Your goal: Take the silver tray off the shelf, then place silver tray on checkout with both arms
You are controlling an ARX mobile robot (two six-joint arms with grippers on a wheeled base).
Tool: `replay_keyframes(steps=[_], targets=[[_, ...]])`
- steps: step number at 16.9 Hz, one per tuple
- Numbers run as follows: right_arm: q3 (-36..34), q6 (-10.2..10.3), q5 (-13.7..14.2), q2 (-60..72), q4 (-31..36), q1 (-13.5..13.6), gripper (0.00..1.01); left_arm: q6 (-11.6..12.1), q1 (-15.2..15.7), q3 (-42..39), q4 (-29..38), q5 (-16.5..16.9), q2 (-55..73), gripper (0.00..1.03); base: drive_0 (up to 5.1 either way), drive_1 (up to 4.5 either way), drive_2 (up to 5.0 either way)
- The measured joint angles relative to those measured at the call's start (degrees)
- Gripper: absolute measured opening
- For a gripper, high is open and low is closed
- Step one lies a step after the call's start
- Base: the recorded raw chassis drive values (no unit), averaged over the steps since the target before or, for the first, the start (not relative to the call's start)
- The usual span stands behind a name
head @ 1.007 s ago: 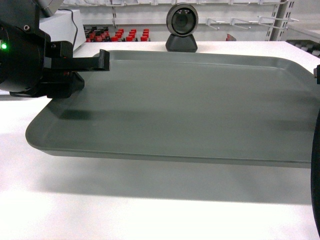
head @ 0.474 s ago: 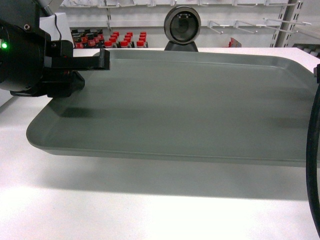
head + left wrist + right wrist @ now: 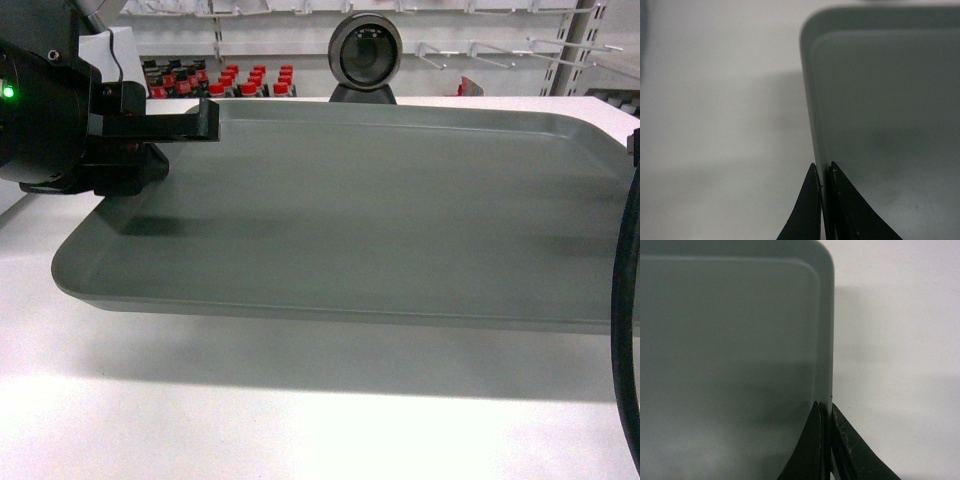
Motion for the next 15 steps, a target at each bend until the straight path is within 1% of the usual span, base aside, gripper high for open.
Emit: replay_keyframes(steps=[1,2,3,4,5,6,7,8,9,12,15], targets=[[-0.31,0.04,-1.05,0.04,2.25,0.0,0.03,2.49,-2.21,-2.97,12.0,-8.74,1.07,0.03,0.0,0.0,0.0],[-3.19,-1.57,-2.84,0.42,12.92,-0.57,0.03,5.2,-3.58,-3.76,17.09,-17.46,2.01,0.03,0.0,0.0,0.0],[-5.22,-2.78,-6.25,0.74,20.26,-1.31,0.03,7.39,-4.46,-4.07,21.94,-22.4,2.8,0.03,0.0,0.0,0.0],[-6.64,-3.3,-8.17,1.25,25.75,-1.88,0.03,9.46,-4.74,-4.04,25.42,-25.29,3.06,0.03,0.0,0.0,0.0],[-6.86,-3.93,-8.41,2.25,30.53,-2.32,0.03,11.17,-5.51,-3.41,26.86,-28.63,3.17,0.04,0.0,0.0,0.0],[-6.54,-4.74,-8.79,2.8,32.7,-2.73,0.03,11.87,-5.97,-2.64,26.93,-29.94,3.28,0.04,0.0,0.0,0.0],[-5.64,-5.22,-9.4,3.26,32.39,-3.1,0.03,12.09,-6.12,-1.79,26.88,-30.05,3.8,0.04,0.0,0.0,0.0],[-4.63,-5.88,-9.55,3.98,31.15,-3.21,0.03,12.0,-6.1,-1.03,25.99,-29.94,4.63,0.04,0.0,0.0,0.0],[-3.85,-6.32,-10.29,4.92,30.08,-3.41,0.03,11.69,-6.08,-0.55,24.74,-29.9,5.35,0.04,0.0,0.0,0.0],[-0.44,-7.76,-11.74,9.09,24.0,-4.11,0.03,9.81,-6.12,1.25,19.15,-29.83,7.58,0.04,0.0,0.0,0.0],[4.28,-10.23,-12.13,12.96,19.19,-4.09,0.03,7.37,-5.95,4.02,14.58,-29.59,9.4,0.04,0.0,0.0,0.0]])
